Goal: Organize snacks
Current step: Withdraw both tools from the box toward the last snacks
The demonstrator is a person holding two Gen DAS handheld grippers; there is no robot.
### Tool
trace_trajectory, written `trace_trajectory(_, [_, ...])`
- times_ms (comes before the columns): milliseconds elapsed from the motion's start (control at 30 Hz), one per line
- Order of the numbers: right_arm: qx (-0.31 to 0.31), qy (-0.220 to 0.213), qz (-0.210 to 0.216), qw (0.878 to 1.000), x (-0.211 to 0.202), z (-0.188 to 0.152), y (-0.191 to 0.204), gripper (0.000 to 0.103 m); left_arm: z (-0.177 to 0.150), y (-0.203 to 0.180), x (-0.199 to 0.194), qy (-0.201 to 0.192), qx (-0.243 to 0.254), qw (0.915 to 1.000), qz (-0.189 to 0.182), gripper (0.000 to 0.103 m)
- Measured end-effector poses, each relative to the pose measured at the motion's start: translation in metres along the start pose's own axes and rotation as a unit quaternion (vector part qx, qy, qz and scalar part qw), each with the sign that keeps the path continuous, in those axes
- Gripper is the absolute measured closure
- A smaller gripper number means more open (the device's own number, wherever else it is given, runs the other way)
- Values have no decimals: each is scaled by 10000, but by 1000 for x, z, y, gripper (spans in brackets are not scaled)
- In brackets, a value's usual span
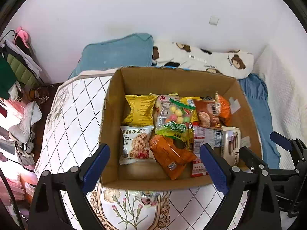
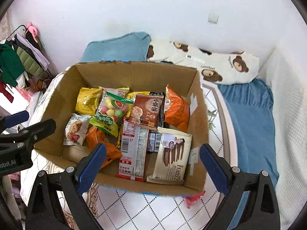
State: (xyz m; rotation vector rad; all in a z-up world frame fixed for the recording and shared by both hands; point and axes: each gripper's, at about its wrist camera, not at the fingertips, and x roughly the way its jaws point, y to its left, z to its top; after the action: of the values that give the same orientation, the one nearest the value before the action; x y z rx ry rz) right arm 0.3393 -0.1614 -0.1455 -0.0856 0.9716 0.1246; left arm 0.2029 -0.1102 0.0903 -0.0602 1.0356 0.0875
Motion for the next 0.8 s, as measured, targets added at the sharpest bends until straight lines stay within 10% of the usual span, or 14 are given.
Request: trace_trajectory(800, [867,-925,292,9915,-101,-67,-23,3,-58,4,-75,-850,-203,9961,84,8])
